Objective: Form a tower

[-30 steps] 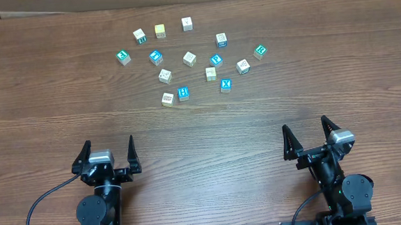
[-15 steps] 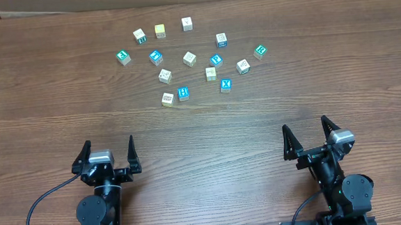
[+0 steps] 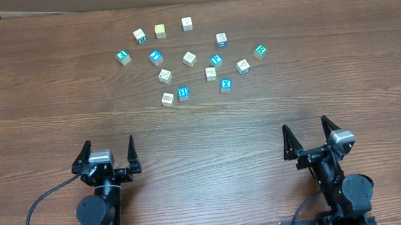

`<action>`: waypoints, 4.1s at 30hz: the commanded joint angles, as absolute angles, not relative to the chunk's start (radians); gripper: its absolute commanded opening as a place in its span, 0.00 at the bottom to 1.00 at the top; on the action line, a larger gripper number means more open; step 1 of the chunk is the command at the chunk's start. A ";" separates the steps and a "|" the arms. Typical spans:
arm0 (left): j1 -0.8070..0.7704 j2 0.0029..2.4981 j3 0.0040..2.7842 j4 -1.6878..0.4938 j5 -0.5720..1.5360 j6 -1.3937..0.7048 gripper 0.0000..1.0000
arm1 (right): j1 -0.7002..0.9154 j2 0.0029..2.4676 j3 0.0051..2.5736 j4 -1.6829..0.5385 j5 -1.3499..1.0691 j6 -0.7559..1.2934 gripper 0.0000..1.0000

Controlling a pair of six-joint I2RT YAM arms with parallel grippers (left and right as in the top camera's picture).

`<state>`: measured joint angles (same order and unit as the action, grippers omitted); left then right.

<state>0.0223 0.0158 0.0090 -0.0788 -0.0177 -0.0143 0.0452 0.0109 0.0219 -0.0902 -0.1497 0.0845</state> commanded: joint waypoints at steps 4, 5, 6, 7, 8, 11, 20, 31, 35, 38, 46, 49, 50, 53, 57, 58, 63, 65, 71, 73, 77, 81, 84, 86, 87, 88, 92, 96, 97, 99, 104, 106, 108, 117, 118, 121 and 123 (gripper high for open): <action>0.031 0.004 0.006 -0.078 -0.003 0.012 0.99 | 0.038 0.003 0.015 -0.084 -0.148 0.081 1.00; 0.031 0.004 0.006 -0.078 -0.003 0.012 0.99 | 0.038 0.003 0.015 -0.084 -0.148 0.081 1.00; 0.031 0.005 0.006 -0.078 -0.003 0.012 1.00 | 0.038 0.003 0.015 -0.084 -0.148 0.081 1.00; 0.031 0.005 0.006 -0.078 -0.003 0.012 1.00 | 0.038 0.003 0.015 -0.084 -0.148 0.081 1.00; 0.031 0.005 0.006 -0.078 -0.003 0.012 0.99 | 0.038 0.003 0.015 -0.084 -0.148 0.081 1.00; 0.031 0.005 0.006 -0.078 -0.003 0.012 1.00 | 0.038 0.003 0.015 -0.084 -0.148 0.081 1.00; 0.032 0.005 0.006 -0.078 -0.004 0.013 1.00 | 0.038 0.003 0.015 -0.084 -0.148 0.081 1.00; 0.031 0.005 0.006 -0.078 0.002 0.013 1.00 | 0.038 0.003 0.015 -0.084 -0.148 0.081 1.00; 0.032 0.004 0.006 -0.078 0.001 0.012 1.00 | 0.038 0.003 0.015 -0.084 -0.148 0.081 1.00; 0.032 0.005 0.006 -0.078 0.001 0.012 1.00 | 0.038 0.003 0.015 -0.084 -0.148 0.081 1.00; 0.032 0.004 0.014 -0.075 0.001 0.012 1.00 | 0.038 0.003 0.015 -0.084 -0.148 0.081 1.00; 0.032 0.005 0.026 -0.080 0.005 0.012 1.00 | 0.038 0.003 0.015 -0.084 -0.148 0.081 1.00; 0.032 0.005 0.032 -0.082 0.010 0.012 0.99 | 0.038 0.003 0.015 -0.084 -0.148 0.081 1.00; 0.032 0.004 0.037 -0.080 0.012 0.012 0.99 | 0.038 0.003 0.015 -0.084 -0.148 0.081 1.00; 0.032 0.005 0.037 -0.101 0.012 0.012 1.00 | 0.038 0.003 0.015 -0.084 -0.148 0.081 1.00; 0.032 0.004 0.037 -0.105 0.012 0.012 1.00 | 0.038 0.003 0.015 -0.084 -0.148 0.081 1.00; 0.032 0.005 0.036 -0.107 -0.009 0.023 1.00 | 0.038 0.003 0.015 -0.084 -0.148 0.081 1.00; 0.032 0.004 0.036 -0.108 -0.044 0.023 0.99 | 0.038 0.003 0.015 -0.084 -0.148 0.081 1.00; 0.032 0.005 0.036 -0.131 -0.104 0.023 1.00 | 0.038 0.003 0.015 -0.084 -0.148 0.081 1.00; 0.032 0.006 0.036 -0.137 -0.092 0.022 0.99 | 0.038 0.003 0.015 -0.084 -0.144 0.080 1.00; 0.032 0.006 0.036 -0.138 -0.078 0.023 1.00 | 0.038 0.003 0.015 -0.084 -0.144 0.080 1.00; 0.032 0.006 0.036 -0.138 -0.078 0.023 1.00 | 0.038 0.003 0.016 -0.081 -0.151 0.082 1.00; 0.032 0.006 0.036 -0.138 -0.078 0.023 1.00 | 0.038 0.003 0.015 -0.068 -0.206 0.108 1.00; 0.032 0.006 0.036 -0.138 -0.078 0.023 1.00 | 0.038 0.003 0.017 -0.069 -0.257 0.108 1.00; 0.032 0.006 0.036 -0.138 -0.078 0.022 1.00 | 0.038 0.003 0.023 -0.076 -0.273 0.108 1.00; 0.032 0.006 0.036 -0.138 -0.078 0.023 1.00 | 0.038 0.003 0.033 -0.090 -0.278 0.108 1.00; 0.032 0.006 0.036 -0.138 -0.078 0.023 0.99 | 0.038 0.010 0.194 -0.244 -0.254 0.130 1.00; 0.032 0.006 0.036 -0.138 -0.078 0.023 0.99 | 0.038 0.085 0.384 -0.396 -0.201 0.155 1.00; 0.032 0.006 0.036 -0.138 -0.078 0.023 1.00 | 0.038 0.123 0.444 -0.433 -0.188 0.154 1.00; 0.032 0.006 0.036 -0.138 -0.078 0.023 1.00 | 0.038 0.204 0.556 -0.501 -0.171 0.156 1.00; 0.032 0.006 0.036 -0.138 -0.078 0.023 1.00 | 0.038 0.461 0.853 -0.656 -0.174 0.157 1.00; 0.032 0.006 0.036 -0.138 -0.078 0.023 1.00 | 0.038 0.565 0.974 -0.732 -0.193 0.157 1.00; 0.032 0.006 0.036 -0.138 -0.078 0.023 0.99 | 0.038 0.660 1.079 -0.812 -0.218 0.157 1.00; 0.032 0.006 0.036 -0.138 -0.078 0.023 1.00 | 0.038 0.983 1.349 -1.067 -0.454 0.156 1.00; 0.032 0.006 0.036 -0.138 -0.078 0.023 0.99 | 0.038 1.003 1.348 -1.096 -0.463 0.157 1.00; 0.032 0.006 0.036 -0.138 -0.078 0.023 1.00 | 0.038 1.052 1.348 -1.114 -0.474 0.157 1.00; 0.032 0.006 0.036 -0.138 -0.078 0.023 1.00 | 0.039 1.089 1.350 -1.116 -0.472 0.192 0.97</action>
<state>0.0223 0.0151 0.0280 -0.1215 -0.0643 0.0040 0.0437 1.0538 1.3258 -1.1164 -0.4168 0.1600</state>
